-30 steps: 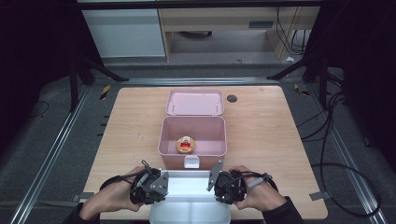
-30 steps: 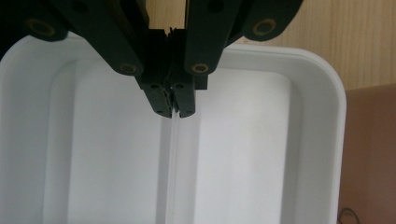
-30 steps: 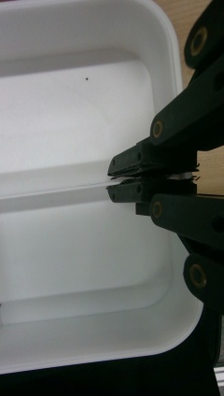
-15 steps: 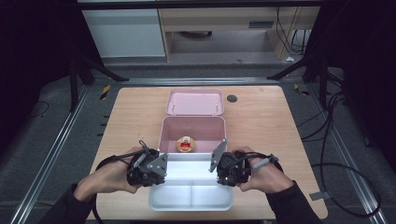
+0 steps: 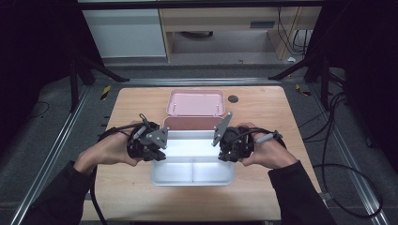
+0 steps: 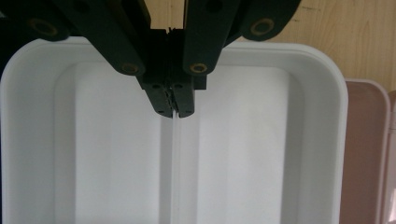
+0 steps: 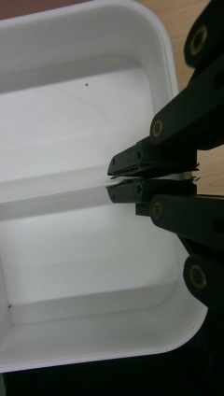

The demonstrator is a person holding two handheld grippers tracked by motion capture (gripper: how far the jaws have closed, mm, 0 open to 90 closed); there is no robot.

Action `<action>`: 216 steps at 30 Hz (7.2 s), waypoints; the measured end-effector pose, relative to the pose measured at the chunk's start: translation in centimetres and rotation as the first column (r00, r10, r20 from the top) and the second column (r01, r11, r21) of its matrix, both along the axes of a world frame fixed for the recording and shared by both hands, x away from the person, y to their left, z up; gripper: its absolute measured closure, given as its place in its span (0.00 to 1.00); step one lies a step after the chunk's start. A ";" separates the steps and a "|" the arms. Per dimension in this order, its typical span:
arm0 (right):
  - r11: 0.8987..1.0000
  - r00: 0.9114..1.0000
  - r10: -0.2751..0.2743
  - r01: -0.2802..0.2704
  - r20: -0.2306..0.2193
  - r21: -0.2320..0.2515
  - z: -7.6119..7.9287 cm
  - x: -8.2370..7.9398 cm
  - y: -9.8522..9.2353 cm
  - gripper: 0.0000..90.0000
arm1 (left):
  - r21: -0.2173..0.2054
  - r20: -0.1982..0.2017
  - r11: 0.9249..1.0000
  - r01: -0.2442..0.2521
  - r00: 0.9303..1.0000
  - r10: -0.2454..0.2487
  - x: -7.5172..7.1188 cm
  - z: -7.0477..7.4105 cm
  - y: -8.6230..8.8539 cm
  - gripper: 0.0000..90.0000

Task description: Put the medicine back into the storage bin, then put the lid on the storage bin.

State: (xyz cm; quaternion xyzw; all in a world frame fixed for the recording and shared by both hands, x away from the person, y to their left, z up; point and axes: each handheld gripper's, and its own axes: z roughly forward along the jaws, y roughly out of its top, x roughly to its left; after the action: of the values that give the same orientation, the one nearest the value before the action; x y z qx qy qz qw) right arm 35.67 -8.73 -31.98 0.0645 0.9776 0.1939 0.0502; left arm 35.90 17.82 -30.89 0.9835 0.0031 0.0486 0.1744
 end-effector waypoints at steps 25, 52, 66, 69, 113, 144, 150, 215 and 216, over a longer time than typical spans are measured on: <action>0.999 0.999 -0.039 0.039 0.025 -0.007 -0.1 9.0 0.2 0.95 | -0.001 -0.034 0.998 -0.062 0.998 0.062 9.8 -0.7 0.1 0.97; 0.995 0.996 -0.091 0.091 0.002 -0.029 -5.6 9.6 0.7 0.92 | 0.021 -0.077 0.995 -0.098 0.992 0.099 11.0 -6.1 0.1 0.95; 0.957 0.965 -0.254 0.242 0.058 0.159 -2.8 8.9 -1.0 0.64 | -0.153 -0.035 0.964 -0.218 0.976 0.215 10.2 -3.8 1.9 0.70; 0.938 0.949 -0.305 0.286 0.077 0.198 -2.3 8.8 -1.9 0.61 | -0.184 -0.015 0.949 -0.258 0.966 0.259 10.1 -3.3 2.5 0.63; 0.582 0.691 -0.723 0.614 -0.008 0.533 -3.2 12.2 -7.1 0.42 | -0.521 -0.118 0.551 -0.652 0.694 0.710 14.6 -4.9 5.9 0.40; 0.561 0.678 -0.722 0.689 -0.135 0.459 -10.3 18.9 -3.6 0.43 | -0.420 -0.177 0.537 -0.731 0.647 0.742 19.2 -11.5 2.8 0.37; 0.571 0.686 -0.707 0.697 -0.171 0.434 -11.3 19.6 -3.1 0.44 | -0.434 -0.225 0.524 -0.733 0.651 0.725 19.7 -12.2 2.7 0.36; 0.596 0.724 -0.690 0.559 0.012 0.577 -1.9 12.1 -3.4 0.52 | -0.569 -0.052 0.596 -0.567 0.748 0.662 11.7 -3.1 3.4 0.45; 0.599 0.724 -0.689 0.557 0.016 0.575 -1.8 12.0 -3.3 0.52 | -0.571 -0.045 0.598 -0.563 0.749 0.662 11.5 -3.0 3.4 0.45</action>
State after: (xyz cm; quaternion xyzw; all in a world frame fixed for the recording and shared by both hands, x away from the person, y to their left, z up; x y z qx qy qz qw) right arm 47.66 -12.05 -33.80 0.3917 0.7839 0.4330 0.2111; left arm 47.41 21.21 -33.86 0.8196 0.3401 0.1867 0.4217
